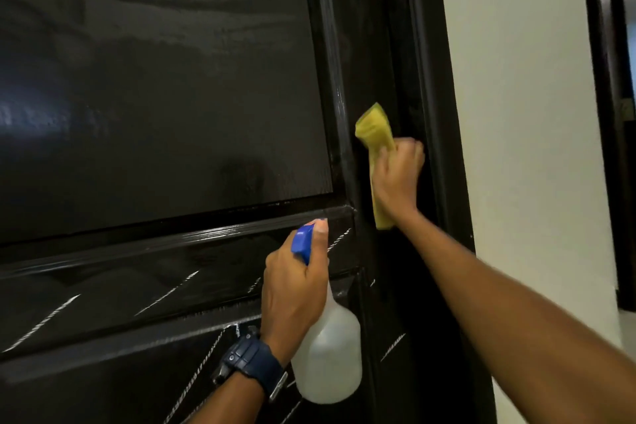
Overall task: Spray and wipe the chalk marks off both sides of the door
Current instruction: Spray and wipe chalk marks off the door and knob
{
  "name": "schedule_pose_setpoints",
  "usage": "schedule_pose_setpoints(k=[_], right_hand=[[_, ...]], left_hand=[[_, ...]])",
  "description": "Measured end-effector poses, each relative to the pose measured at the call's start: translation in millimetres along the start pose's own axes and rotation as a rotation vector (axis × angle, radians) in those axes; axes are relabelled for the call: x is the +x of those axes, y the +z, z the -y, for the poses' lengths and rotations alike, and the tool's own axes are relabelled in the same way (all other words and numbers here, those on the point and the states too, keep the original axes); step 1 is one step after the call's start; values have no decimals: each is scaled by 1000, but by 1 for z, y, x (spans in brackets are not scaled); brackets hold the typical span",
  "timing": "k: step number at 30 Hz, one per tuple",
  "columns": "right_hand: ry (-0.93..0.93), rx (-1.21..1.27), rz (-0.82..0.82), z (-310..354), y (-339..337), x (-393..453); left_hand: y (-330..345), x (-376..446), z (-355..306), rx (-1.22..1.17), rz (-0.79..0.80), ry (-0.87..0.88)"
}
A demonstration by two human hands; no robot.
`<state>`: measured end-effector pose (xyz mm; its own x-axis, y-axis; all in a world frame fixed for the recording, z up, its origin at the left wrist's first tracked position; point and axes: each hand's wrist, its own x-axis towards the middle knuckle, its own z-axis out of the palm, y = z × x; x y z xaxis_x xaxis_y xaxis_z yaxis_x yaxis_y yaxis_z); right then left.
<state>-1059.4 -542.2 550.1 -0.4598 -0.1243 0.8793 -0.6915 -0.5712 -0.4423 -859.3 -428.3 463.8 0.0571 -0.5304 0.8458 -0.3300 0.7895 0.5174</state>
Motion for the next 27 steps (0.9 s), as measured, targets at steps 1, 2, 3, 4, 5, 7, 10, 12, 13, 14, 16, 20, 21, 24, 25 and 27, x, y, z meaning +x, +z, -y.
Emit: schedule_pose_setpoints(k=[1,2,3,4,5,7,10,12,13,14,16,20,21,24,25,27], right_hand=[[-27,-44,27,12,6,26],[-69,-83,64,19,14,40],[-117,-112,82,20,23,41],[-157,-135,80,15,31,29],[-183,-160,59,7,38,8],[-199,-195,5,-13,42,-48],[-175,-243,9,-44,36,-126],[-190,-278,76,-61,29,-174],[-180,-275,110,-66,25,-193],[-154,-260,134,-67,22,-206],[-111,-233,158,-61,19,-204],[-53,-179,100,-43,22,-129],[-32,-158,72,-38,21,-102],[-69,-119,63,-29,15,-54],[-93,-123,75,-30,12,-55],[-130,-139,115,-38,2,-78]], left_hand=[[0,1,-1,0,-7,8],[0,2,0,-1,-13,11],[-1,2,1,-1,-18,11],[-1,2,2,2,-21,14],[-1,2,4,12,-23,17],[-4,2,10,32,-25,17],[-10,0,19,38,-35,19],[-14,-5,22,37,-36,20],[-15,-8,22,40,-36,16],[-17,-12,21,46,-31,11],[-19,-17,20,67,-15,3],[-19,-22,18,41,-6,-3],[-18,-22,17,29,-12,-6],[-16,-26,16,0,3,-22],[-15,-28,16,-1,11,-27],[-15,-34,21,27,19,-32]])
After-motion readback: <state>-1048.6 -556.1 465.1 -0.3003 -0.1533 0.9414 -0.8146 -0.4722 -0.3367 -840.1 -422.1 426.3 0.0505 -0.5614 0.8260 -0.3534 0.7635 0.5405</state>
